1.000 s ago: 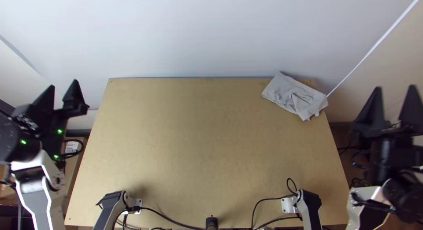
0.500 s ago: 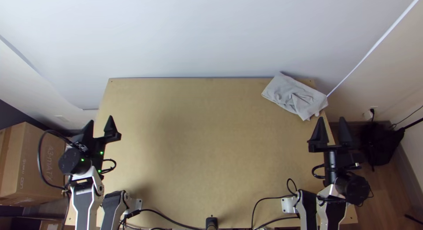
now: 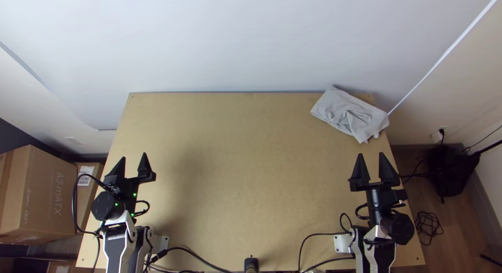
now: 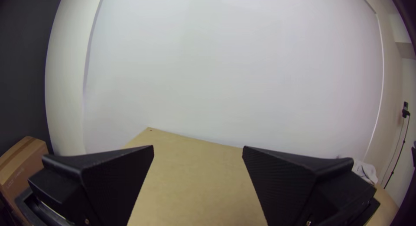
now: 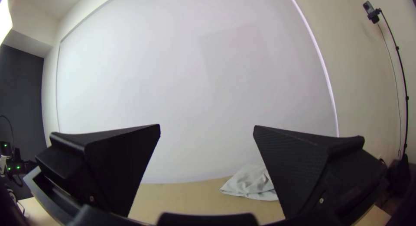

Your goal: Fold the t-shirt

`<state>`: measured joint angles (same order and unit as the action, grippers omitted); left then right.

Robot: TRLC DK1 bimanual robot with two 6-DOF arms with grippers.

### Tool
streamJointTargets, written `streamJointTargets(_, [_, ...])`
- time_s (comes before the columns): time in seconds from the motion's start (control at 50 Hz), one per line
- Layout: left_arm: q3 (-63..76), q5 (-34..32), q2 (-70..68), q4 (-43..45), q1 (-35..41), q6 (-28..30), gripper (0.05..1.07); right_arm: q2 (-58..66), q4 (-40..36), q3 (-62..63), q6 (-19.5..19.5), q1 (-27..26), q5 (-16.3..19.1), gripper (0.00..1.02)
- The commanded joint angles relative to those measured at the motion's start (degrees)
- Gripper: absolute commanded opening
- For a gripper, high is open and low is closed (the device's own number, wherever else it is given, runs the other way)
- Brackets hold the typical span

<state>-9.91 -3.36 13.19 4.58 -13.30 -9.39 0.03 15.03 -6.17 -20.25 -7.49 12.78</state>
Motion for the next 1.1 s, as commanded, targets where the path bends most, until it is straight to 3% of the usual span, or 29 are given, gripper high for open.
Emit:
streamJointTargets(0.0, [3.5,0.4,-3.0,1.4,1.3,-0.6,1.03,-0.6,-1.8,3.3,0.5,0.8,-0.8,0.99])
streamJointTargets(0.18, [10.1,0.4,-13.5,-1.0,4.0,-0.8,1.03,-0.6,-12.6,6.0,0.3,4.2,-1.0,0.99])
streamJointTargets(0.42, [10.2,0.8,-12.9,-1.3,4.0,-1.6,1.03,-0.3,-13.1,5.9,1.0,4.9,-2.7,0.99])
streamJointTargets(0.48, [9.6,1.3,-13.3,-5.5,3.5,-1.0,1.03,-0.3,-13.1,5.9,1.0,5.0,-2.7,0.99])
streamJointTargets(1.08, [9.7,1.3,-13.2,-5.0,3.2,-1.1,1.03,-0.3,-13.1,5.9,1.0,5.0,-2.7,0.99])
